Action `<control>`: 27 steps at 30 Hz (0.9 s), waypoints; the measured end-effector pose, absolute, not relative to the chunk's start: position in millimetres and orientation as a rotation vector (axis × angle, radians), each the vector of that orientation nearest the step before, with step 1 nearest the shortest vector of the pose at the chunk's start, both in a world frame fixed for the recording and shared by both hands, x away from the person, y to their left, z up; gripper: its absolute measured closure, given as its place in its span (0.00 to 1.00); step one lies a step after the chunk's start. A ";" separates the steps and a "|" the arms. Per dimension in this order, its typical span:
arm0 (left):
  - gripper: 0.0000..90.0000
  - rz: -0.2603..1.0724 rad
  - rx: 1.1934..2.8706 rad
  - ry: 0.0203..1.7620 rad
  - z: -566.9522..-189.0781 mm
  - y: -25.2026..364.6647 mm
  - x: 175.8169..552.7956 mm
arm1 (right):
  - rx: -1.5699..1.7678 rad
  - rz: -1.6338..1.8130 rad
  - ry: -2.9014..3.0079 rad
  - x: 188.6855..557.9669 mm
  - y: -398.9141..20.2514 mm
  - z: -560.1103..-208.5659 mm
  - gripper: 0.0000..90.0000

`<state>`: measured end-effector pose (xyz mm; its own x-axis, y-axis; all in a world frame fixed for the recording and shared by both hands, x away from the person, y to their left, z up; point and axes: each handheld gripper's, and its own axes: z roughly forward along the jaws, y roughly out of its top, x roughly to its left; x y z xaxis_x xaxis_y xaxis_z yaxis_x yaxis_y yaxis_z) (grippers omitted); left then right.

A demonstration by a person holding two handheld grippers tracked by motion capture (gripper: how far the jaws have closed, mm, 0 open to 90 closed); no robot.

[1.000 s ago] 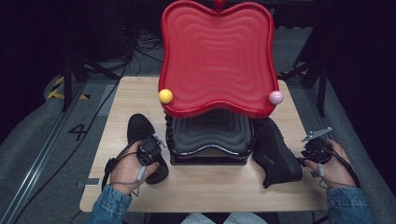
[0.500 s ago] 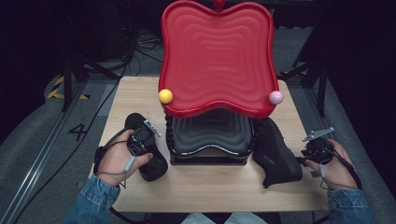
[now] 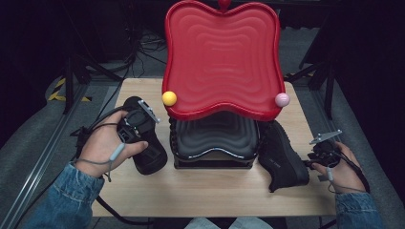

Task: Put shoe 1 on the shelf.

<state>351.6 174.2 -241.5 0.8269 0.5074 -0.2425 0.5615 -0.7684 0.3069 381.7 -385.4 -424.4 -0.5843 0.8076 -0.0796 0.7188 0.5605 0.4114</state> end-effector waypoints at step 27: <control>0.95 -0.018 2.742 0.692 -155.5 169.5 327.8 | 1.255 0.524 2.559 383.7 -385.6 -426.0 0.63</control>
